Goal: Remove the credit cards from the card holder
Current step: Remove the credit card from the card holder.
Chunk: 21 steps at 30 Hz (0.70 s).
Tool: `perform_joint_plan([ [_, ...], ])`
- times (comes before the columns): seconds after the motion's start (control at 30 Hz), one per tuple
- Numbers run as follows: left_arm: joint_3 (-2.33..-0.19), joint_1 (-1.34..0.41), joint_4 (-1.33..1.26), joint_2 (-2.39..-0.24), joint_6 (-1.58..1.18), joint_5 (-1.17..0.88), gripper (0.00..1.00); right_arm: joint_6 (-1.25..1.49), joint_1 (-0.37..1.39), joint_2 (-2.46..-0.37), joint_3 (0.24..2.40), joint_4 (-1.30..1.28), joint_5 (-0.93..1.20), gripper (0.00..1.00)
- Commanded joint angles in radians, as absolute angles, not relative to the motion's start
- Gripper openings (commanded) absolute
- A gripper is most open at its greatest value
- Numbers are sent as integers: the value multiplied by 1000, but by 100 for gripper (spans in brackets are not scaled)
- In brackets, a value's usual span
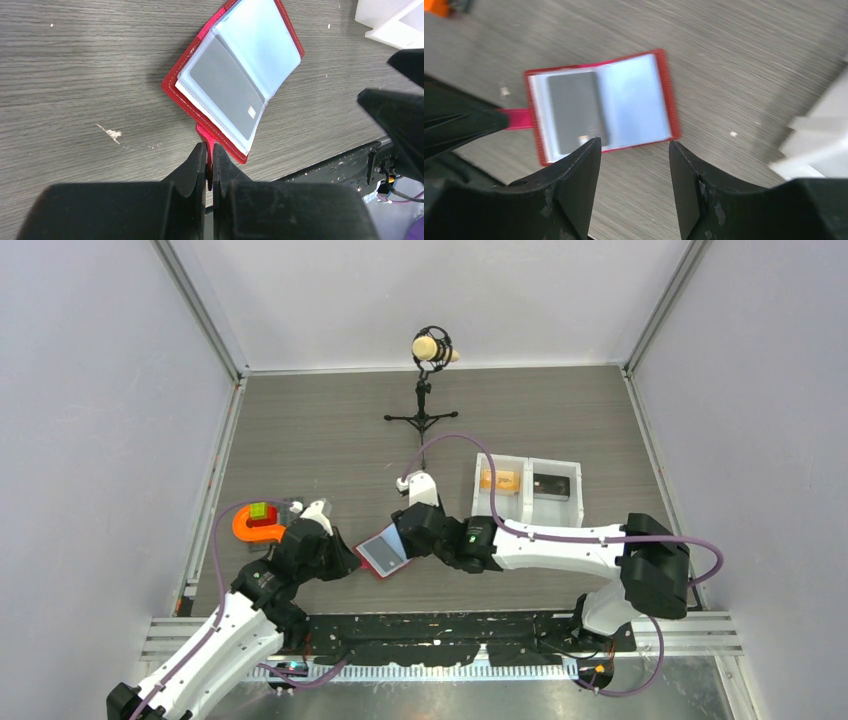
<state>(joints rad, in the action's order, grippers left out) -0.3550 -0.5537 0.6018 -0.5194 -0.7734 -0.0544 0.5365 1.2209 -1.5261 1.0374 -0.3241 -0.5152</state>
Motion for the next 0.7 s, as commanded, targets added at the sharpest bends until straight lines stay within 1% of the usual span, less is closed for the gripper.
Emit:
perform_joint_plan([
  [0.0,-388,-551,591,-523,-756,-68,0,417,1220,-1531,998,-77,-293,59],
  [0.1,-387,-551,592,-526,-759,-62,0,384,1200,-1574,989,10,-164,63],
  [0.23,-390,-551,608,-543,-766,-44,0,362,1173,-1642,986,78,-93,68],
  [0.43,-397,-551,598,-560,-765,-60,0,336,1167,-1738,1020,104,-61,72],
  [0.67,-395,-551,603,-549,-765,-53,0,337,1167,-1787,1022,122,-44,74],
])
